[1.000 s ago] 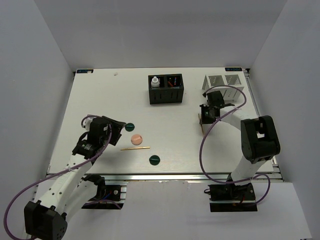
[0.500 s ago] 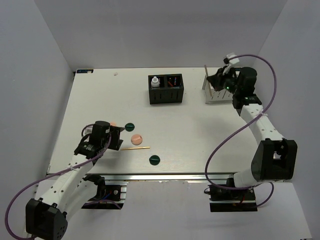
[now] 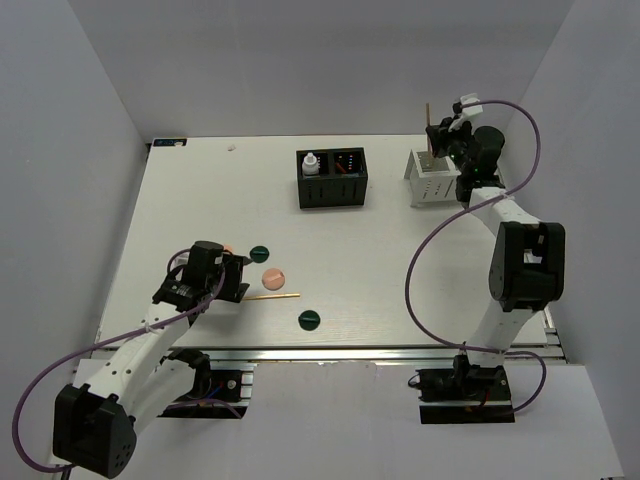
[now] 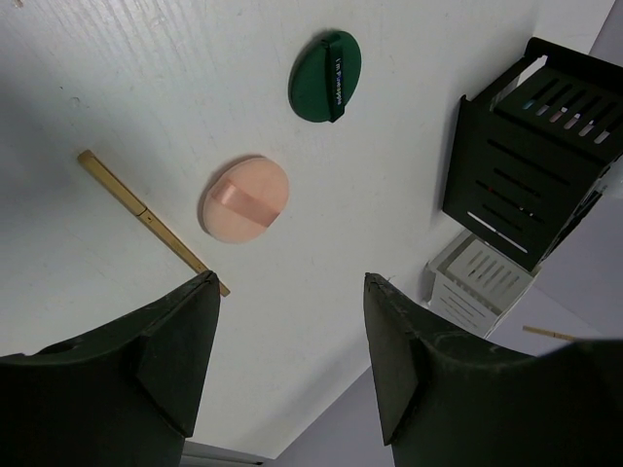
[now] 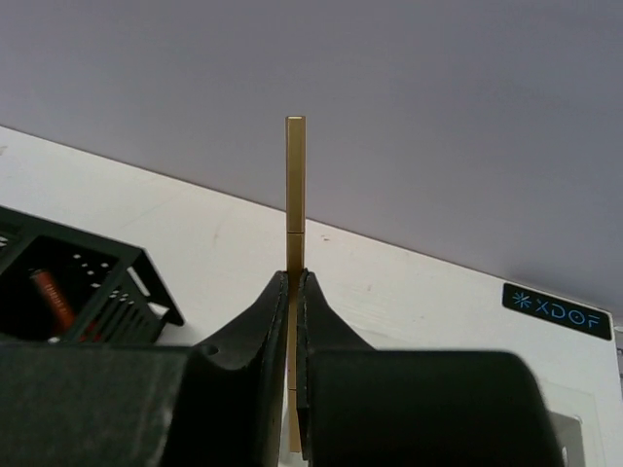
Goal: Organize the makeup
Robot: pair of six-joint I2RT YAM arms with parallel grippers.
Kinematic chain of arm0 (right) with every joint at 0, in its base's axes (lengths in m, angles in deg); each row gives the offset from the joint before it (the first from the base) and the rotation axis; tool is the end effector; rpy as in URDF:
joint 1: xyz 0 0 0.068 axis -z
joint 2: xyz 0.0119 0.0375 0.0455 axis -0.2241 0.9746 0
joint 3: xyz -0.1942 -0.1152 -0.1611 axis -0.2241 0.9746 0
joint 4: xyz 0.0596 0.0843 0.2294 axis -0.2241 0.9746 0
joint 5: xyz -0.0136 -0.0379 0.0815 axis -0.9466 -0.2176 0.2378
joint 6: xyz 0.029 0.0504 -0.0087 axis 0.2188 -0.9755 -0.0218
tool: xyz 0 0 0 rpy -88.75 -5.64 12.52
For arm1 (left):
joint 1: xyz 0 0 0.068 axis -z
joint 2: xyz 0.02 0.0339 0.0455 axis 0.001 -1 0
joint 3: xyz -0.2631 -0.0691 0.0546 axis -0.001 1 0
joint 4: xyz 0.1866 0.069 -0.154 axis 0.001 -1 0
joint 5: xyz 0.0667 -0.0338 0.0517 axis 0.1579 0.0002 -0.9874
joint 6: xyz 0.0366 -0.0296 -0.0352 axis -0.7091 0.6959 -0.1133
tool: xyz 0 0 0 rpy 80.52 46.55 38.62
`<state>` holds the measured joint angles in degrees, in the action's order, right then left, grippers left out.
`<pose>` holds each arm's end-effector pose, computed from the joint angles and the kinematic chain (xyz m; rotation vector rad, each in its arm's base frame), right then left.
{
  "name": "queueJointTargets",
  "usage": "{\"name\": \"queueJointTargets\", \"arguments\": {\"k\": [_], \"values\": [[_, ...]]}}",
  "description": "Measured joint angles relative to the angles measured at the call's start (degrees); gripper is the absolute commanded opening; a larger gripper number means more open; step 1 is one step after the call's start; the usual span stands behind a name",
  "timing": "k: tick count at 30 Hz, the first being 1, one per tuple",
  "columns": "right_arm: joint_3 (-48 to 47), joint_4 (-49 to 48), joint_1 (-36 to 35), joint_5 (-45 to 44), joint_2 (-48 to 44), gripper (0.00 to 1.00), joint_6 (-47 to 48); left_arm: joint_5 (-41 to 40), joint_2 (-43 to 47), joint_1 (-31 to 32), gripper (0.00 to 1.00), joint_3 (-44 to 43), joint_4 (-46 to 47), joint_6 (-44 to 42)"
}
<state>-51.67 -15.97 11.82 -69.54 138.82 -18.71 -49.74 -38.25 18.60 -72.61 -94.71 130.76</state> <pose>0.4222 0.0224 0.3210 -0.2942 1.4632 0.2540 0.1539 -0.0473 0.2068 -1.6293 2.0308 -0.6910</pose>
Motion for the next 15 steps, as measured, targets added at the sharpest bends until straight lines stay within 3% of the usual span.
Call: {"name": "queueJointTargets", "arguments": {"k": [6,7,10,12,15], "values": [[-2.99,-2.82,0.04,-2.73,6.01,0.01,2.6,0.15,0.04,0.0,0.7,0.11,-0.85,0.37],[-2.99,-2.8,0.11,-2.86,6.4,0.05,3.04,0.17,0.04,0.0,0.7,0.11,-1.03,0.48],[-2.99,-2.51,0.24,-2.97,7.15,0.25,3.98,0.26,0.04,0.0,0.7,0.11,-1.53,0.9],[-2.97,-2.03,0.39,-2.93,7.17,0.45,4.22,0.44,-0.02,0.0,0.7,0.11,-2.05,1.16],[-2.49,-2.21,1.18,-2.45,7.08,0.62,4.68,0.76,-0.76,0.0,0.7,0.13,-2.97,1.49]]}}
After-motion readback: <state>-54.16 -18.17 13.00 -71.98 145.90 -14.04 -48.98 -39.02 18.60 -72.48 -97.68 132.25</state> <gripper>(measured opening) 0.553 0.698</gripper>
